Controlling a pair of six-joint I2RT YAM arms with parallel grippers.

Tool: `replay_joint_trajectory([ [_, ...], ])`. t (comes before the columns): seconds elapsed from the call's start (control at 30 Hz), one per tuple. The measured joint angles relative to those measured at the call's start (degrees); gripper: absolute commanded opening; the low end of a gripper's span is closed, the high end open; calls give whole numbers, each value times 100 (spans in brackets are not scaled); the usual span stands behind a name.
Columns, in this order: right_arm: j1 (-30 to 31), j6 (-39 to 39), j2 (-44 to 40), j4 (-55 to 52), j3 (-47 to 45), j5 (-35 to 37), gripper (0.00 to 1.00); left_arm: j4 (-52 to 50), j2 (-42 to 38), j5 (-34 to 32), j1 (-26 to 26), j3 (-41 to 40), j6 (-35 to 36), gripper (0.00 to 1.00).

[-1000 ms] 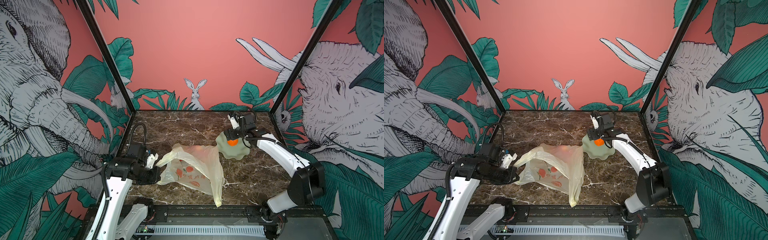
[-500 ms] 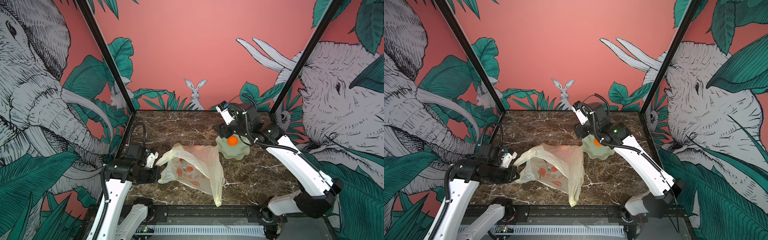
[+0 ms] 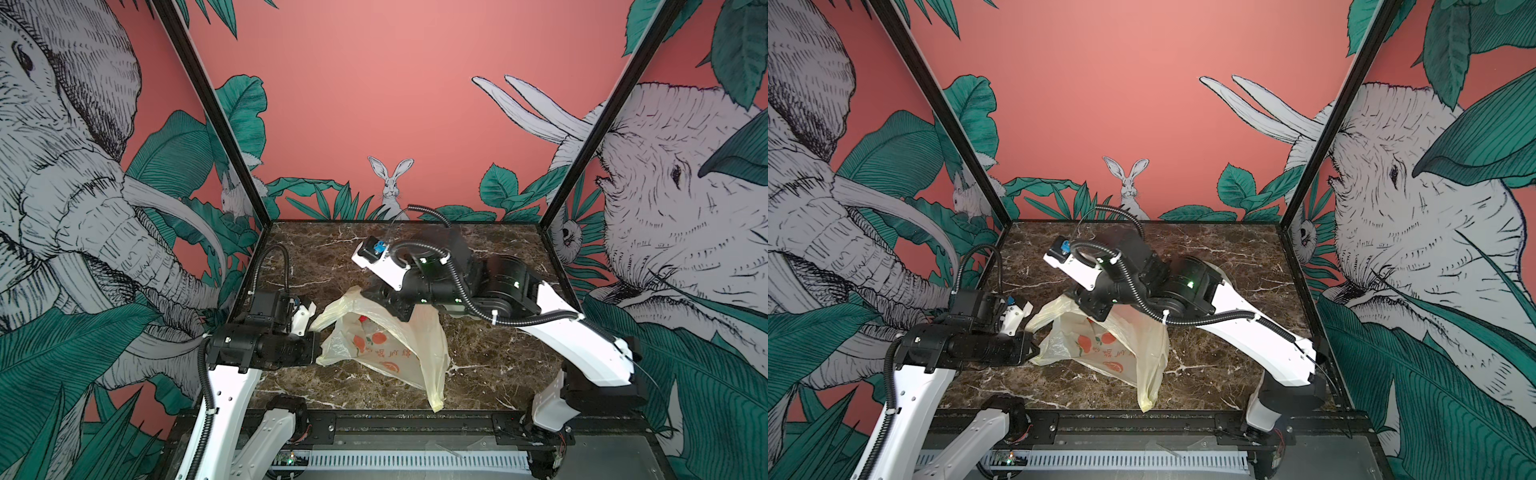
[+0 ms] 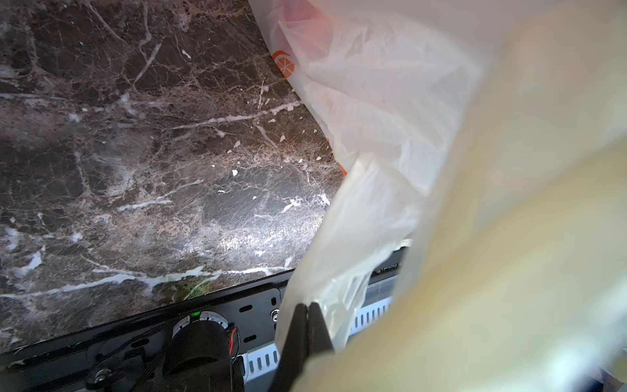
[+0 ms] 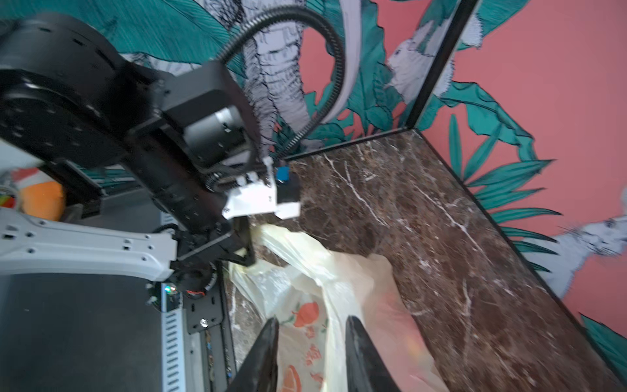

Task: Take fruits out of the plastic bag
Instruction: Take out the fake fruit from the plastic bag.

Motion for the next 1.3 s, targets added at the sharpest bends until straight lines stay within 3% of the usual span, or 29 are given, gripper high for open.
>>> replay_joint_trajectory([
  [0.13, 411, 4, 448, -450, 332, 219, 13, 0, -125, 0, -2, -7, 2, 0],
  [0.27, 599, 125, 494, -680, 155, 455, 12, -4, -181, 2, -2, -11, 2, 0],
  [0.4, 702, 308, 374, -632, -356, 695, 11, -48, -199, 17, -2, -11, 2, 0],
  [0.57, 931, 398, 232, -424, -1145, 988, 0, -160, -201, 26, -2, -7, 2, 0],
  [0.67, 1008, 361, 63, -74, -1825, 1121, 0, -243, -208, 24, -2, 2, 0, 0],
  [0.93, 999, -822, -302, 1080, -3558, 1425, 0, -302, -225, 22, -2, 46, -7, 0],
  [1.3, 942, -2529, 282, 1530, -3757, 1679, 0, -271, -232, 94, -4, 120, -33, 0],
])
